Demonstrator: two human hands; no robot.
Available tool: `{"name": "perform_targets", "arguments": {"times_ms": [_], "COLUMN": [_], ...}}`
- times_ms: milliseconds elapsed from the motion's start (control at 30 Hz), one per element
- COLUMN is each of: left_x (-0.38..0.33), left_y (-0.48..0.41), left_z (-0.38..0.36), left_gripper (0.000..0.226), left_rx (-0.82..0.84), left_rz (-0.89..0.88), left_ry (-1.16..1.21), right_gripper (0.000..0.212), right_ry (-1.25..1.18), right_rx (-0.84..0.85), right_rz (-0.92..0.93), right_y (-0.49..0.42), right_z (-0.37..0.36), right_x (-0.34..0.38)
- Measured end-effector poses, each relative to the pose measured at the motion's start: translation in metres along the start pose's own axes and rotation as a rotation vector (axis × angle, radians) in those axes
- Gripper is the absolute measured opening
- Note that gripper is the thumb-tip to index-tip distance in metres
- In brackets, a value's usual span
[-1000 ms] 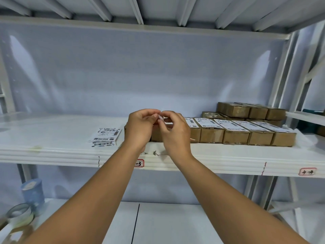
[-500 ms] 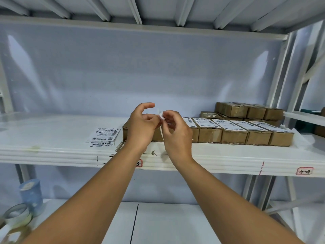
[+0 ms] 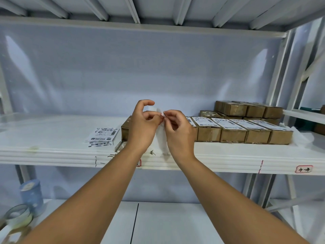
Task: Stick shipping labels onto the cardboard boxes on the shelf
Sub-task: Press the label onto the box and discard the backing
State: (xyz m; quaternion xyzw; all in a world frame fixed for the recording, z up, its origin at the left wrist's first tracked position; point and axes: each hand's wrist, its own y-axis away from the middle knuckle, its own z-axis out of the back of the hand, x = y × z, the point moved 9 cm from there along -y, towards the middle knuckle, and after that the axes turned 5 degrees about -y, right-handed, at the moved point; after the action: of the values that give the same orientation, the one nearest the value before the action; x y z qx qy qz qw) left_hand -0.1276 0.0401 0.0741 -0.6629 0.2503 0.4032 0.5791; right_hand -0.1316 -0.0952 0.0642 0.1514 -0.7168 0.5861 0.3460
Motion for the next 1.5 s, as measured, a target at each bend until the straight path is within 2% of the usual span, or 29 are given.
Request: {"name": "perform_targets", "arguments": {"times_ms": [67,200,367,833,1033,1267,1400,1500], "left_x": [0.001,-0.001,-0.004,0.005,-0.003,-0.001,0.01,0.027], "left_y": [0.002,0.004,0.005,0.003,0.0,0.001,0.002,0.007], "left_z": [-0.001,-0.004,-0.005,-0.011,-0.01,-0.017,-0.014,-0.016], "left_gripper": [0.028,0.007,0.015,0.024,0.021,0.02,0.017,0.021], "left_rx": [-0.007,-0.002,-0.004,-0.007,-0.019,0.031,0.012,0.018], "left_rz": [0.01,0.013,-0.031,0.076,-0.025,-0.062,0.079,0.293], "left_ry": [0.025,0.055,-0.106,-0.069,-0.193,-0.225,-0.08,0.259], "right_gripper": [0.011,0.011,0.009,0.011,0.009,0.017,0.021,0.017], "right_ry": [0.003,0.025,0.016,0.061,-0.131,-0.179,-0.221,-0.278], "right_rx": [-0.002,-0.017,-0.027,0.007,0.02,-0.002,-0.07,-0.173], "right_rz": [-0.004,0.002,0.016,0.069,-0.093,-0.193,-0.265,-0.362], "right_y": [-0.002,-0.003,-0.001,0.0,-0.002,-0.006,-0.009,-0.011], "right_z": [0.002,0.006,0.008,0.009,0.009,0.011,0.017,0.027], "right_x": [0.0,0.0,0.003,0.002,-0.002,-0.007,-0.013,-0.023]}}
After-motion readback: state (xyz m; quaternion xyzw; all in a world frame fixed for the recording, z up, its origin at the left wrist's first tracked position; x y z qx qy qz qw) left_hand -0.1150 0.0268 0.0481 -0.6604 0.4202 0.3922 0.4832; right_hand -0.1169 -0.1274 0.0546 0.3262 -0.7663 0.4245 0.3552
